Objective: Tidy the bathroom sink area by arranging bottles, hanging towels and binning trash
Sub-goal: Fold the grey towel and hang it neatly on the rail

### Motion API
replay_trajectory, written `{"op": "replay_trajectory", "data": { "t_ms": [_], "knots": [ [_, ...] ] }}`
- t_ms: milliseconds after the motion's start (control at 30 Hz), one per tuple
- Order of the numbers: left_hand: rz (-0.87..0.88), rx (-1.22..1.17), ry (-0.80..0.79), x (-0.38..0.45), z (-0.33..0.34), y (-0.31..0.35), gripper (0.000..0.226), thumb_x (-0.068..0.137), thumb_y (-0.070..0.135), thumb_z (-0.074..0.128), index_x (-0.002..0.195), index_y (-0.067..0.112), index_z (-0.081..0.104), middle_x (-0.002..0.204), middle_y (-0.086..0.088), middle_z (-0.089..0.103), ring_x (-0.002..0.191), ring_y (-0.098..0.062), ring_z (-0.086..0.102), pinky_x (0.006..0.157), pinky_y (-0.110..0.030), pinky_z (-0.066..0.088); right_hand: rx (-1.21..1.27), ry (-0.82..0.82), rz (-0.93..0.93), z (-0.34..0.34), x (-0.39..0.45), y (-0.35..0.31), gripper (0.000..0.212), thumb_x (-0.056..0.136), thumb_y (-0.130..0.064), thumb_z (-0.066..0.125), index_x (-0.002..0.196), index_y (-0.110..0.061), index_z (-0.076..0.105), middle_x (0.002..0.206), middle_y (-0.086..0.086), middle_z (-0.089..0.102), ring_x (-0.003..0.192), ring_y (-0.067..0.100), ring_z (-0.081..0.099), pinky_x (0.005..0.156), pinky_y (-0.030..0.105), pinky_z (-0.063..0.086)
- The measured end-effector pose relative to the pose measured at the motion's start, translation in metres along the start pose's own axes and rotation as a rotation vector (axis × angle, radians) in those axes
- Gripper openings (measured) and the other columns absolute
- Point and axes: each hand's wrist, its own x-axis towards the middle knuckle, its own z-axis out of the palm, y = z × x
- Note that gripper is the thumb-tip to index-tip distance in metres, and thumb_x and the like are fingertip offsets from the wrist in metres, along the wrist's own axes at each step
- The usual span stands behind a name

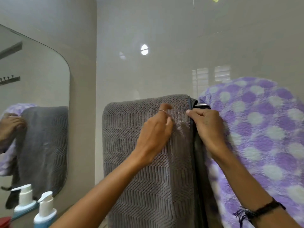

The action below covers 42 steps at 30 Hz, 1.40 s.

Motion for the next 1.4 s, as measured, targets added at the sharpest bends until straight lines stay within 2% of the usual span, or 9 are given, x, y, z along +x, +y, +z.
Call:
{"op": "replay_trajectory", "data": {
  "t_ms": [200, 367, 533, 633, 833, 1067, 1200, 1300, 1400],
  "knots": [
    [-0.335, -0.059, 0.333, -0.002, -0.028, -0.078, 0.009, 0.092, 0.011, 0.051, 0.096, 0.018, 0.055, 0.091, 0.002, 0.064, 0.087, -0.016, 0.062, 0.068, -0.010, 0.042, 0.102, 0.034, 0.006, 0.005, -0.002, 0.008, 0.042, 0.088, -0.018, 0.060, 0.052, -0.006, 0.042, 0.050, -0.007, 0.030, 0.052, 0.006, 0.023, 0.052, 0.028, 0.020],
    [-0.751, 0.141, 0.478, -0.015, -0.035, -0.131, 0.030, 0.085, 0.024, 0.061, 0.111, 0.014, 0.051, 0.120, -0.012, 0.054, 0.114, -0.029, 0.048, 0.091, -0.044, 0.044, 0.107, 0.125, 0.061, 0.015, -0.005, 0.007, 0.015, 0.087, -0.016, 0.063, 0.091, -0.003, 0.069, 0.080, 0.006, 0.064, 0.071, 0.012, 0.053, 0.064, 0.019, 0.036],
    [-0.940, -0.367, 0.295, -0.017, -0.043, -0.150, 0.079, 0.081, 0.038, 0.068, 0.140, 0.018, 0.020, 0.139, -0.019, 0.040, 0.124, -0.034, 0.043, 0.104, -0.045, 0.033, 0.098, 0.214, -0.058, 0.030, -0.025, -0.007, 0.019, 0.085, -0.009, 0.064, 0.102, -0.013, 0.055, 0.078, -0.006, 0.058, 0.065, 0.004, 0.057, 0.065, 0.008, 0.044],
    [-0.941, -0.386, 0.303, -0.016, -0.041, -0.145, 0.072, 0.082, 0.038, 0.067, 0.136, 0.016, 0.025, 0.133, -0.016, 0.048, 0.108, -0.027, 0.049, 0.095, -0.039, 0.038, -0.118, 0.163, -0.183, 0.038, -0.036, -0.011, 0.015, 0.088, -0.014, 0.060, 0.102, -0.019, 0.057, 0.094, 0.004, 0.059, 0.078, 0.023, 0.062, 0.070, 0.033, 0.050],
    [-0.794, -0.040, 0.438, -0.003, -0.024, -0.117, 0.056, 0.082, 0.034, 0.064, 0.124, 0.016, 0.031, 0.129, -0.017, 0.050, 0.108, -0.040, 0.053, 0.092, -0.047, 0.040, -0.504, 0.033, -0.256, 0.051, -0.041, -0.026, 0.040, 0.090, -0.020, 0.055, 0.129, -0.027, 0.050, 0.120, 0.001, 0.048, 0.097, 0.022, 0.060, 0.071, 0.033, 0.050],
    [-0.445, -0.057, 0.485, 0.040, -0.070, -0.125, 0.040, 0.078, 0.021, 0.071, 0.113, 0.016, 0.053, 0.111, -0.006, 0.061, 0.099, -0.021, 0.055, 0.088, -0.031, 0.041, -0.657, 0.067, -0.322, 0.019, 0.031, -0.032, 0.044, 0.085, 0.004, 0.043, 0.123, -0.013, 0.056, 0.116, 0.013, 0.052, 0.106, 0.032, 0.051, 0.079, 0.039, 0.046],
    [-0.594, -0.435, 0.321, 0.102, -0.085, -0.126, 0.044, 0.076, 0.018, 0.073, 0.115, 0.014, 0.052, 0.107, -0.005, 0.055, 0.089, -0.015, 0.055, 0.079, -0.025, 0.049, -0.856, 0.099, -0.280, 0.005, 0.061, -0.033, 0.039, 0.087, 0.006, 0.042, 0.119, -0.008, 0.058, 0.114, 0.015, 0.057, 0.107, 0.032, 0.050, 0.077, 0.037, 0.046],
    [-0.868, -0.950, 0.082, 0.103, -0.079, -0.133, 0.008, 0.085, 0.018, 0.062, 0.088, 0.011, 0.062, 0.083, -0.006, 0.063, 0.064, -0.013, 0.061, 0.052, -0.020, 0.052, -0.984, -0.020, -0.251, 0.005, 0.058, -0.030, 0.033, 0.090, -0.002, 0.041, 0.112, -0.008, 0.063, 0.113, 0.014, 0.061, 0.109, 0.031, 0.049, 0.079, 0.037, 0.046],
    [-0.910, -1.195, 0.074, 0.075, -0.071, -0.156, 0.027, 0.090, 0.019, 0.053, 0.069, 0.013, 0.069, 0.060, 0.002, 0.069, 0.053, -0.009, 0.066, 0.050, -0.018, 0.055, -0.903, -0.085, -0.200, 0.003, 0.057, -0.031, 0.032, 0.090, -0.006, 0.039, 0.109, -0.006, 0.065, 0.112, 0.014, 0.065, 0.108, 0.032, 0.051, 0.080, 0.036, 0.045]
  ]
}}
